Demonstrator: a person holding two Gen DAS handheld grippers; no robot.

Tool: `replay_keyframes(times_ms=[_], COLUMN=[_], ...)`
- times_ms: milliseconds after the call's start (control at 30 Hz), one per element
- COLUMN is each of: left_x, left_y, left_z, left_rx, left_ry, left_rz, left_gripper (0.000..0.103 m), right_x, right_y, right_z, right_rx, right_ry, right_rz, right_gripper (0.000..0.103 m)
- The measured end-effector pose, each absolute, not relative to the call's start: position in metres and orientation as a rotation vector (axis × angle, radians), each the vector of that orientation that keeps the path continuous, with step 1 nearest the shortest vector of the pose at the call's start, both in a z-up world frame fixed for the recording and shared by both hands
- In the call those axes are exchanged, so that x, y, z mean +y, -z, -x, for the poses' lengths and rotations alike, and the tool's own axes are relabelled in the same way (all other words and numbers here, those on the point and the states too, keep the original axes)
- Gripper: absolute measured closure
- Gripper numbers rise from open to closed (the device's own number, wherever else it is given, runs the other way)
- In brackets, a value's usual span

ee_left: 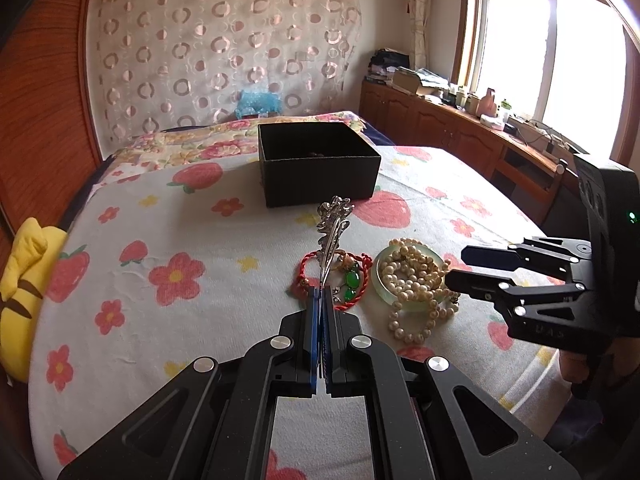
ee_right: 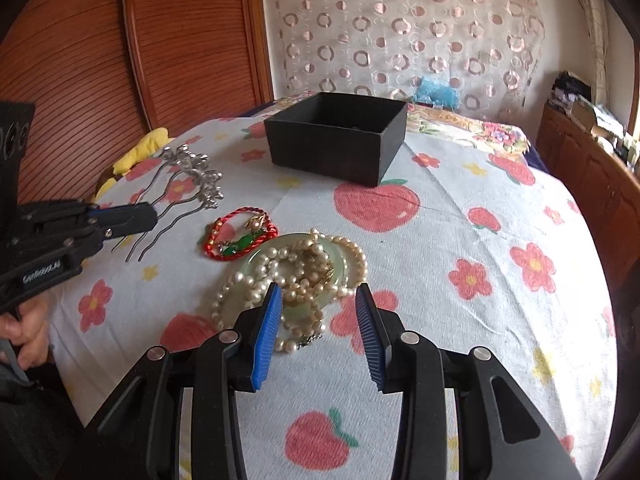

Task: Organize jewelry
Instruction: 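Lift the comb with the left tool while the right tool grasps the pearl necklace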

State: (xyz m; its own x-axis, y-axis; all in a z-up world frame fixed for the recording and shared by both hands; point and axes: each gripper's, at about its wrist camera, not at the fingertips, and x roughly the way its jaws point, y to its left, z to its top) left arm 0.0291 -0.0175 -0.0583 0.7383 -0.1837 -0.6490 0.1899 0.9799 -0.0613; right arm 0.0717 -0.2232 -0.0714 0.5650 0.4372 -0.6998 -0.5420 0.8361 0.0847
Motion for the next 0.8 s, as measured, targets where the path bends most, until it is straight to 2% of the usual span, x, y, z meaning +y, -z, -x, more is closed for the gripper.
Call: replay_keyframes(times_ms=[267, 367, 400, 467, 500, 533, 800], left_x=[-0.018, -0.019, -0.019, -0.02, -0.021, -0.02, -0.022], left_y=[0.06, 0.06, 0.06, 0.06, 0.06, 0.061, 0.06], left_z=[-0.027, -0.027, -0.027, -0.026, -0.026, -0.026, -0.025], left_rx=[0.713, 0.712, 0.711, 0.71, 0.709, 0.71, 0.708], left_ry=[0.21, 0.209, 0.208, 0.208, 0.207, 0.208, 0.209], left_rz=[-0.01, -0.01, -0.01, -0.007, -0.007, -0.007, -0.008], left_gripper=[0.102, 0.102, 0.102, 0.102, 0.102, 0.102, 0.102], right_x=[-0.224, -0.222, -0.22, -0.223, -0.224, -0.225, -0.231], right_y=[0.078, 0.079, 0.079, 0.08, 0.079, 0.078, 0.064], right_z=[-0.078, -0.076, -0.076, -0.072, -0.071, -0.069, -0.065], right_rx=[0.864, 0.887, 0.889, 0.89, 0.891, 0.888, 0.844], right_ry=[-0.654, -0.674, -0.675, -0.679, -0.671, -0.67, -0.665], right_rz=[0.062, 0.062, 0.067, 0.066, 0.07, 0.07, 0.08], right_gripper=[0.063, 0.072, 0.079, 0.086, 0.096, 0.098, 0.098])
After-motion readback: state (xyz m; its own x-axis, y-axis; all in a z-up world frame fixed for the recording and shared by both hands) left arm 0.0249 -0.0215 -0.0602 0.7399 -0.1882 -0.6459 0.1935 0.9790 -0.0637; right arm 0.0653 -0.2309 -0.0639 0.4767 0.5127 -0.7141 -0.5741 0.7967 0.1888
